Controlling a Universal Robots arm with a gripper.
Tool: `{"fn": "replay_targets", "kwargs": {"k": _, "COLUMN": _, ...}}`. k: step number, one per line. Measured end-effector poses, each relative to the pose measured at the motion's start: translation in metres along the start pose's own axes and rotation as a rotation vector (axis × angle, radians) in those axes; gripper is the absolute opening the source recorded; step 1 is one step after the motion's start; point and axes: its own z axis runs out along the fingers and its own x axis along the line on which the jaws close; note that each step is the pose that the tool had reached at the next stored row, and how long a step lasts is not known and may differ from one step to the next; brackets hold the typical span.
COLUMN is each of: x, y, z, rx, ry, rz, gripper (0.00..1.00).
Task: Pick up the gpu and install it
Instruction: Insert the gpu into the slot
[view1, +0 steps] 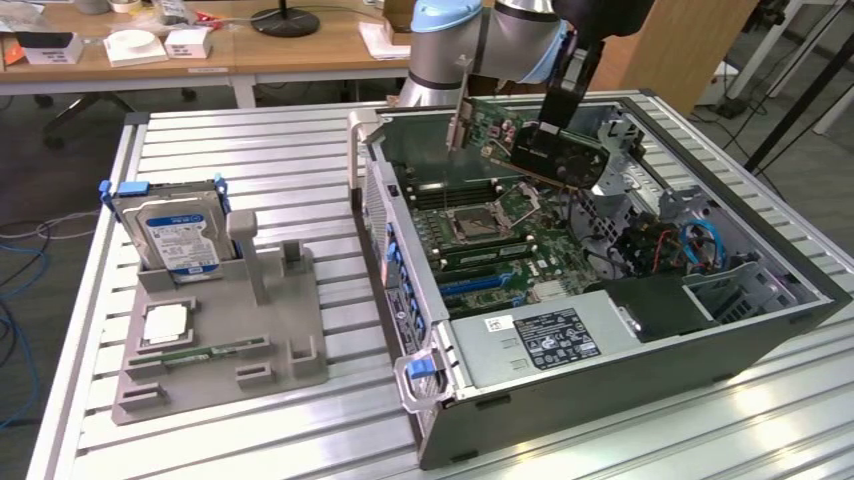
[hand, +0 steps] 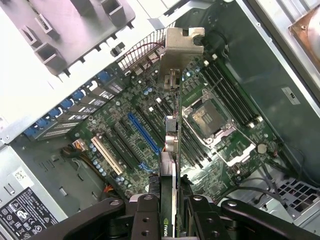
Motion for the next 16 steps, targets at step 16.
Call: {"fn": "replay_targets", "kwargs": {"k": 16, "x": 0.0, "y": 0.0, "z": 0.0, "rx": -0.0009, "ry": 0.0014, "rz": -0.037, "gripper": 0.26}}
